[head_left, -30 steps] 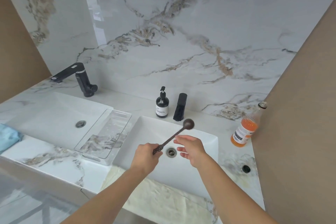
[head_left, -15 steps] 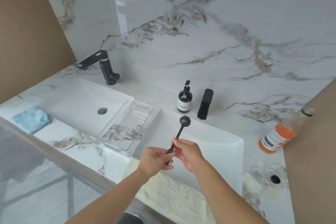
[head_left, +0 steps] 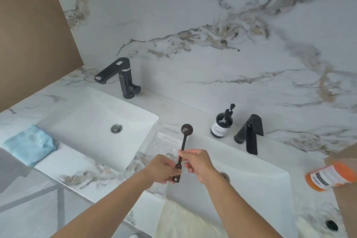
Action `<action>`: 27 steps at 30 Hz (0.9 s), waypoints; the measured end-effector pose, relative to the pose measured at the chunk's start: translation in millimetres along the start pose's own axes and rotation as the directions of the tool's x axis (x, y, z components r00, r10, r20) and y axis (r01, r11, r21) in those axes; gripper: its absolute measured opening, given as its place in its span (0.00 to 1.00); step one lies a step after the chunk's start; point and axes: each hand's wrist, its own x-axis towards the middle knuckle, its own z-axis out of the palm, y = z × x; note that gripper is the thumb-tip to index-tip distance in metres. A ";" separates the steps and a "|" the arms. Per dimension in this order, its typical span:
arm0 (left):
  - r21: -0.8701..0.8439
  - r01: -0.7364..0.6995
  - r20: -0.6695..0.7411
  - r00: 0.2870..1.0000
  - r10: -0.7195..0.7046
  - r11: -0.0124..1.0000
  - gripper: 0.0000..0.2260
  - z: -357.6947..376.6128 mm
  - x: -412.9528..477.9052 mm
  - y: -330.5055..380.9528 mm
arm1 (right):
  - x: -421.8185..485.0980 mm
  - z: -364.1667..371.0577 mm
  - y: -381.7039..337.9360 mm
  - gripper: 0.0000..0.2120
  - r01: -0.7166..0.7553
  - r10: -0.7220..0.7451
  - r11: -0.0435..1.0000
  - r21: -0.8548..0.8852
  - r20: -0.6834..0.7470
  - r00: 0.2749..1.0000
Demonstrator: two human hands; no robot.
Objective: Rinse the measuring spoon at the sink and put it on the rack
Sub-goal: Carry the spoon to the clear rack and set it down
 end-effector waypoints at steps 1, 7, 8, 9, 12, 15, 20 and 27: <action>-0.014 0.031 0.007 0.999 -0.031 0.999 0.05 -13.7 4.0 -1.2 | 4.8 12.7 -7.5 0.14 -0.022 0.022 1.000 -0.016 -0.011 1.000; 0.351 -0.032 -0.121 0.989 0.080 0.936 0.03 -72.2 27.8 -13.5 | 30.1 83.0 -31.3 0.05 -0.096 0.078 0.979 -0.182 -0.103 0.992; 0.377 -0.039 -0.113 0.990 0.088 0.926 0.04 -75.3 30.6 -16.3 | 34.0 91.5 -31.9 0.06 -0.110 0.093 0.978 -0.176 -0.101 0.990; 0.336 -0.033 -0.091 0.994 0.067 0.941 0.07 -77.7 33.1 -19.2 | 37.6 98.4 -31.7 0.07 -0.133 0.120 0.978 -0.161 -0.089 0.989; 0.245 0.024 -0.020 1.000 -0.020 0.969 0.17 -85.1 41.3 -27.6 | 46.9 110.0 -25.3 0.07 -0.219 0.212 0.968 -0.119 -0.071 0.975; 0.429 -0.026 -0.004 1.000 0.031 0.903 0.11 -88.0 49.3 -34.9 | 51.0 117.9 -15.8 0.05 -0.286 0.275 0.953 -0.099 -0.114 0.955; 0.733 -0.095 0.076 0.995 0.058 0.673 0.14 -75.0 59.3 -50.3 | 47.5 129.5 -6.2 0.07 -0.333 0.315 0.940 -0.070 -0.193 0.929; 0.788 -0.146 0.167 0.986 0.020 0.598 0.17 -64.9 60.7 -60.2 | 41.3 130.1 4.7 0.10 -0.285 0.244 0.944 -0.169 -0.226 0.943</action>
